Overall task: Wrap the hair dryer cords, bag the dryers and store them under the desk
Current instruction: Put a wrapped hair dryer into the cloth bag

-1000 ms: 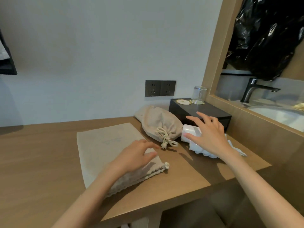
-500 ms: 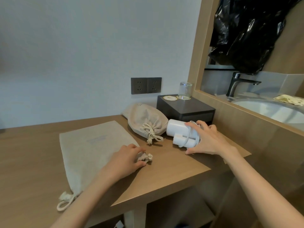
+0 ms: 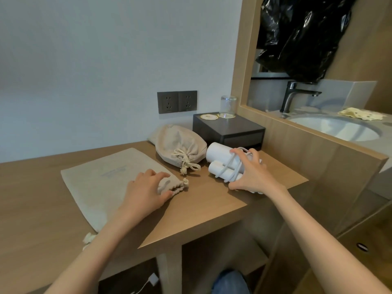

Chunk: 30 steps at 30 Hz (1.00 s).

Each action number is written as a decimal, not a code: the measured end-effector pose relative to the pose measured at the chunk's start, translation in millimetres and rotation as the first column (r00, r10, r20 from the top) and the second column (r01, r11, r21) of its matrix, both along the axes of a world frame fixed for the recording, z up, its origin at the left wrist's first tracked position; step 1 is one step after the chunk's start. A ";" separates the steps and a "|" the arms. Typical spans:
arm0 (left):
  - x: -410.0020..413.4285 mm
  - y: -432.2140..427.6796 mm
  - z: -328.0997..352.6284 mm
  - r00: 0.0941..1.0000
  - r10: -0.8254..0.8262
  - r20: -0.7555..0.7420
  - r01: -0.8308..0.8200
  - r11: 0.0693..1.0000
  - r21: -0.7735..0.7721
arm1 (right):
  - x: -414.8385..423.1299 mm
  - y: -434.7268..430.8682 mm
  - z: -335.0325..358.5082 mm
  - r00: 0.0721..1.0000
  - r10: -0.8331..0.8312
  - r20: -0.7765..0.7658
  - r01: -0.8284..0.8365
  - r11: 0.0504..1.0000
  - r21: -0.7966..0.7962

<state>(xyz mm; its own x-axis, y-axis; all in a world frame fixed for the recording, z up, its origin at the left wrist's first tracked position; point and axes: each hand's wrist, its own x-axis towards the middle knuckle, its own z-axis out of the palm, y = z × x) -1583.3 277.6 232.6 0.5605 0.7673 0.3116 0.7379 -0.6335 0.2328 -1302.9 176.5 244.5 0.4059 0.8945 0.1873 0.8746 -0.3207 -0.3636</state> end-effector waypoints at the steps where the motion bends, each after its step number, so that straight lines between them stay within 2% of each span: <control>1: -3.9 -1.5 -0.6 1.000 0.000 0.001 0.000 1.000 0.007 | -0.3 -1.1 -1.5 1.000 -0.003 0.005 0.003 1.000 0.010; 6: -16.0 -6.8 1.9 0.997 -0.007 0.074 0.009 1.000 -0.025 | -6.9 -6.0 -3.0 1.000 -0.023 -0.013 0.024 0.999 0.041; 9: -17.7 -8.7 4.1 0.995 -0.003 0.102 0.004 1.000 -0.012 | -13.8 -7.6 -6.9 0.998 -0.055 0.027 0.051 0.993 0.108; 14: -23.0 -4.6 8.0 0.989 0.028 0.144 -0.028 1.000 -0.003 | -21.2 -15.2 -16.8 0.993 -0.114 -0.010 0.113 0.966 0.232; 18: -23.8 -2.8 11.2 0.984 0.037 0.172 -0.034 0.999 -0.022 | -24.1 -28.1 -22.8 0.996 -0.081 -0.040 0.090 0.944 0.318; 20: -22.8 -3.8 13.5 0.969 0.030 0.244 -0.018 0.999 -0.050 | -26.9 -35.0 -23.8 0.997 -0.056 -0.062 0.074 0.934 0.351; 23: -21.8 -3.7 18.9 0.903 0.051 0.427 0.047 0.975 -0.216 | -34.4 -44.9 -18.5 0.990 0.028 -0.137 0.032 0.908 0.419; 25: -18.2 -2.4 23.5 0.849 0.079 0.522 0.105 0.944 -0.314 | -41.7 -51.6 -7.2 0.963 0.144 -0.229 -0.023 0.887 0.461; 27: -12.2 -0.9 29.1 0.815 0.106 0.570 0.135 0.921 -0.364 | -49.5 -57.8 7.6 0.902 0.286 -0.324 -0.101 0.869 0.485; 30: -0.9 1.7 37.3 0.773 0.141 0.618 0.178 0.887 -0.426 | -63.1 -62.1 24.5 0.814 0.453 -0.364 -0.261 0.844 0.468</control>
<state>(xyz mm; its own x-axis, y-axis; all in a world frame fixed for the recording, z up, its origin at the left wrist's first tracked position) -1584.2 279.2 269.9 0.3804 0.8969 0.2256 0.3159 -0.3553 0.8798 -1365.9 114.4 268.9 0.1945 0.8857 0.4216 0.6064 0.2293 -0.7614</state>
